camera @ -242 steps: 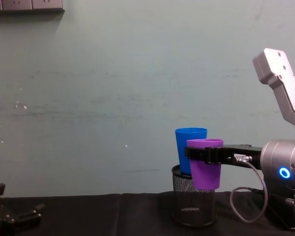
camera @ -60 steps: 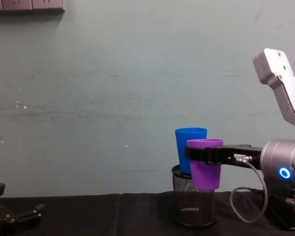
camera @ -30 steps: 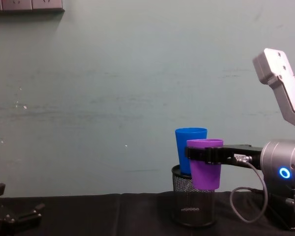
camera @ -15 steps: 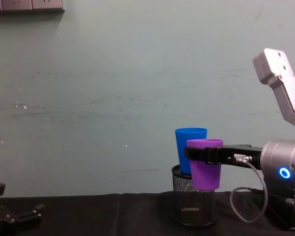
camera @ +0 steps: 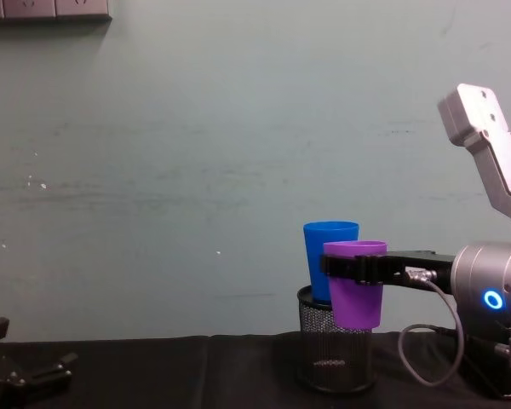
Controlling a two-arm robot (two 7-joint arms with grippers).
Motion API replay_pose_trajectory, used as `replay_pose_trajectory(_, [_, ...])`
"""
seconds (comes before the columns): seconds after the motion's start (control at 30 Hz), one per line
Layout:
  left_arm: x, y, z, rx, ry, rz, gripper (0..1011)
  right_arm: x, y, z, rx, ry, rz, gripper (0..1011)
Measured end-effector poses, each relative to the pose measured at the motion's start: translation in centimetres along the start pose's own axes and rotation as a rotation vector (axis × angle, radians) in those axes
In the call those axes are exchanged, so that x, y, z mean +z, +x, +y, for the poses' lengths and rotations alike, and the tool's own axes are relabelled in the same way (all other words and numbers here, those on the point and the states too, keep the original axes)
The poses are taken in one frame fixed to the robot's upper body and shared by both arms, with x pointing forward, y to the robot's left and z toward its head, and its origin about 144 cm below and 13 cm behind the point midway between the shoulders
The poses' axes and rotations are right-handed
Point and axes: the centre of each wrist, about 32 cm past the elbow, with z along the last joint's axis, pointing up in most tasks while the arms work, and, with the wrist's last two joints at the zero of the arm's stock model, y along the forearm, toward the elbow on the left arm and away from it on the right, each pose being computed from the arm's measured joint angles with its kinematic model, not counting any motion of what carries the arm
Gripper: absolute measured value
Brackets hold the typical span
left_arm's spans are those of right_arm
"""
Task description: Pick up one cup with a gripper and tap it against the other cup.
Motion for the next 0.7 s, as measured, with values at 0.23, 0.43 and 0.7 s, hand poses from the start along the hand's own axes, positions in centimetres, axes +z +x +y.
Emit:
replay_pose_trajectory(0.23, [0.00, 0.00, 0.00, 0.000, 0.000, 0.000, 1000, 0.00, 0.00, 0.00, 0.000, 0.000, 0.000, 731])
replay_pose_trajectory(0.43, [0.00, 0.00, 0.00, 0.000, 0.000, 0.000, 1000, 0.00, 0.00, 0.00, 0.000, 0.000, 0.000, 731])
replay_pose_trajectory(0.7, [0.00, 0.00, 0.00, 0.000, 0.000, 0.000, 1000, 0.00, 0.00, 0.00, 0.000, 0.000, 0.000, 731])
